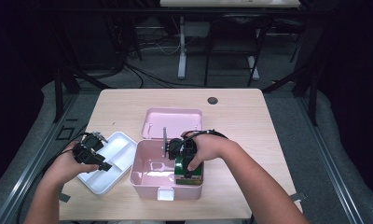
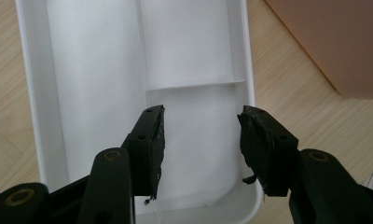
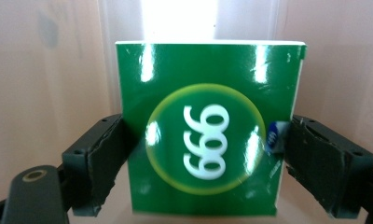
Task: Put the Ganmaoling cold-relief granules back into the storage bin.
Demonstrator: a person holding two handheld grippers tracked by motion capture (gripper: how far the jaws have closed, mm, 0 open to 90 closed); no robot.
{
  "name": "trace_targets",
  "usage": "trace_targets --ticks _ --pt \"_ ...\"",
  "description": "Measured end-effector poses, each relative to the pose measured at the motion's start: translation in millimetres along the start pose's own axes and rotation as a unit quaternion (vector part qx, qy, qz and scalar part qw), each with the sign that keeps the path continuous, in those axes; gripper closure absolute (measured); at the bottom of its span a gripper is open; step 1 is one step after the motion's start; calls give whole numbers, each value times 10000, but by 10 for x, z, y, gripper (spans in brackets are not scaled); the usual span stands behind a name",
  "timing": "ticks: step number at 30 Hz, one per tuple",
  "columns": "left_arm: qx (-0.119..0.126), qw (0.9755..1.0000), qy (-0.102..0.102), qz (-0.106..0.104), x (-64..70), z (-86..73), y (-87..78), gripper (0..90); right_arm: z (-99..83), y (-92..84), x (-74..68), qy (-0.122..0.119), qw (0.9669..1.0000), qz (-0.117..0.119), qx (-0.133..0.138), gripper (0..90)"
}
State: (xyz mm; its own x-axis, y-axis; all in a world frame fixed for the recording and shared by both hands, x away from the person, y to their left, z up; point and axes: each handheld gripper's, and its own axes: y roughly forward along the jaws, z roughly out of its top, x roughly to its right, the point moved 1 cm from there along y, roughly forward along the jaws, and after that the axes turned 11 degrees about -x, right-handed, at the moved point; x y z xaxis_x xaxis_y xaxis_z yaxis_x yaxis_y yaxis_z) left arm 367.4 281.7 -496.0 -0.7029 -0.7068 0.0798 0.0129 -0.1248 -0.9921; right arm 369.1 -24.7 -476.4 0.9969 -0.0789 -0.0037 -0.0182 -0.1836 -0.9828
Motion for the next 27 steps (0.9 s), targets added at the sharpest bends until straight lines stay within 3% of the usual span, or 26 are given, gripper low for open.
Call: trace_targets --ticks 12,27 --pt "6 10000 -15 -1 -1 -5 1 503 -78 -93 -20 117 9999 12 70 182" --pt "19 10000 -63 24 -11 -45 -7 508 -310 -424 -78 282 9993 -137 197 208"
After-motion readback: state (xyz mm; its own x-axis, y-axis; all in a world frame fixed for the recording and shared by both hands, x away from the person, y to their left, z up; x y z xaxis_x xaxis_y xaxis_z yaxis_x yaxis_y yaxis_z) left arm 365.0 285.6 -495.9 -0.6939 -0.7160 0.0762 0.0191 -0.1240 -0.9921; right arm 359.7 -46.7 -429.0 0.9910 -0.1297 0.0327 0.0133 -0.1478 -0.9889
